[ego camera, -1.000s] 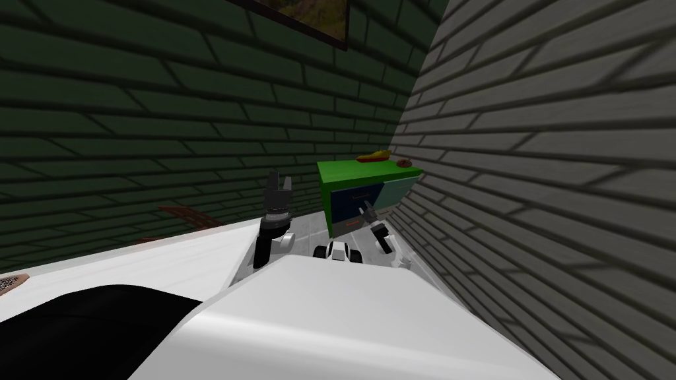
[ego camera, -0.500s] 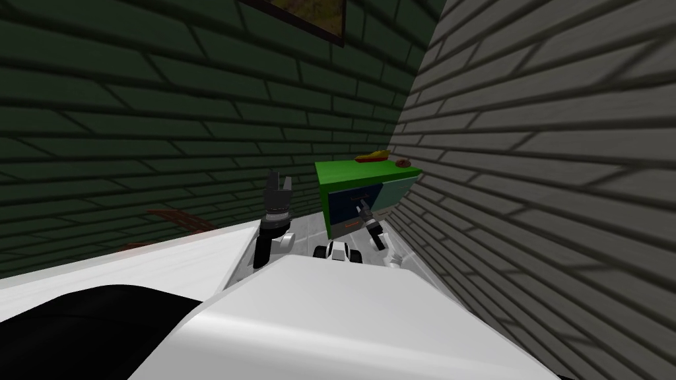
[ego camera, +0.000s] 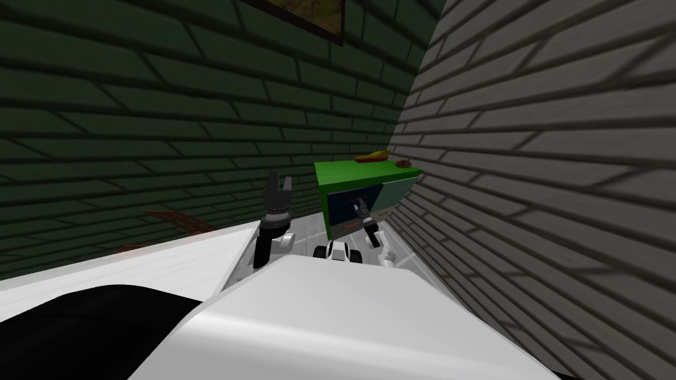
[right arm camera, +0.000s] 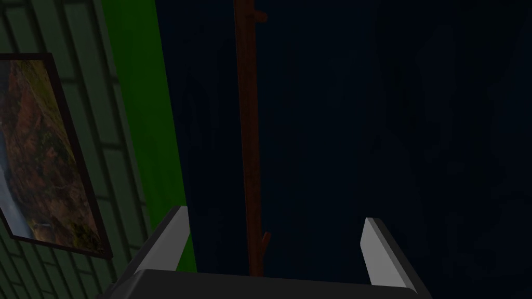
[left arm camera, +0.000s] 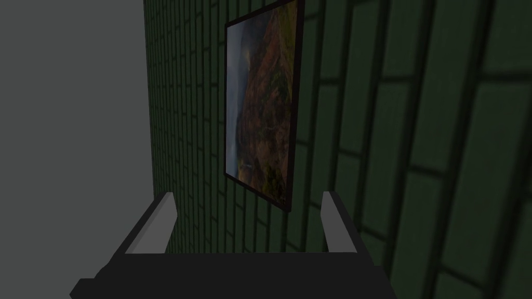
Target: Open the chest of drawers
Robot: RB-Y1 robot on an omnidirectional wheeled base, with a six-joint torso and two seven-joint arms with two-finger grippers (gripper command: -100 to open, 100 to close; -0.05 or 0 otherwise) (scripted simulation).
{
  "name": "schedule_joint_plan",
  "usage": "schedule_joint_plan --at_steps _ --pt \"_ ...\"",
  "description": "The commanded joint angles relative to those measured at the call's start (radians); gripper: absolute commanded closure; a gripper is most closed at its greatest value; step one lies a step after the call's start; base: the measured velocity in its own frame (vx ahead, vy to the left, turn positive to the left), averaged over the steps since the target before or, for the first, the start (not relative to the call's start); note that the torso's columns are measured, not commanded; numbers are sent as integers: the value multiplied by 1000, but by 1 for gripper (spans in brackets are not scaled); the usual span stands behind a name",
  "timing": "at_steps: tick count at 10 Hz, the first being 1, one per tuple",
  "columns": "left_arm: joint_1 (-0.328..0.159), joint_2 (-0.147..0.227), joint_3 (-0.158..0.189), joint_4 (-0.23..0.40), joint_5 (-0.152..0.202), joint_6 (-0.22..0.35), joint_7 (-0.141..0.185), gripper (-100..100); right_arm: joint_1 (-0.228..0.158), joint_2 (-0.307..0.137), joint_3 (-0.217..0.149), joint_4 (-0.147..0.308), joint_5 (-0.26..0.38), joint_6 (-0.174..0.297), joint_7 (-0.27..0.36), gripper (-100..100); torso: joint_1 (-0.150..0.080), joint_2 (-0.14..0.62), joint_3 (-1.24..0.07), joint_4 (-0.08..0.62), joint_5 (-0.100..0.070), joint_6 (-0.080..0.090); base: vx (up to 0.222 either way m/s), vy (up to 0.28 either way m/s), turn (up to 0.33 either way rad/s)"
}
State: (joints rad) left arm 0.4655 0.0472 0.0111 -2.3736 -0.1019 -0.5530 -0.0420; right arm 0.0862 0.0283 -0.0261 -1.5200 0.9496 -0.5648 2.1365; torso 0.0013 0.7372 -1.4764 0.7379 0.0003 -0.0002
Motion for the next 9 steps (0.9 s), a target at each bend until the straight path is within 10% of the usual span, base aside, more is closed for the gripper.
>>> schedule_joint_plan --at_steps 1,2,8,9 --pt "0 0 0 0 0 0 0 0 -9 -5 6 -10 6 21 -13 -100 0 -1 -1 0 0 0 22 12 8" --pt "0 0 0 0 0 0 0 0 5 2 0 0 -1 -3 2 100 -2 1 0 0 0 0 -20 -7 -57" --pt "0 0 0 0 0 0 0 0 -13 -20 14 -19 10 30 -35 100 -1 2 2 1 0 0 -129 -50 -7" --pt "0 0 0 0 0 0 0 0 -13 -61 14 -20 10 33 -38 -100 2 -5 -3 -1 0 0 -20 -6 2"
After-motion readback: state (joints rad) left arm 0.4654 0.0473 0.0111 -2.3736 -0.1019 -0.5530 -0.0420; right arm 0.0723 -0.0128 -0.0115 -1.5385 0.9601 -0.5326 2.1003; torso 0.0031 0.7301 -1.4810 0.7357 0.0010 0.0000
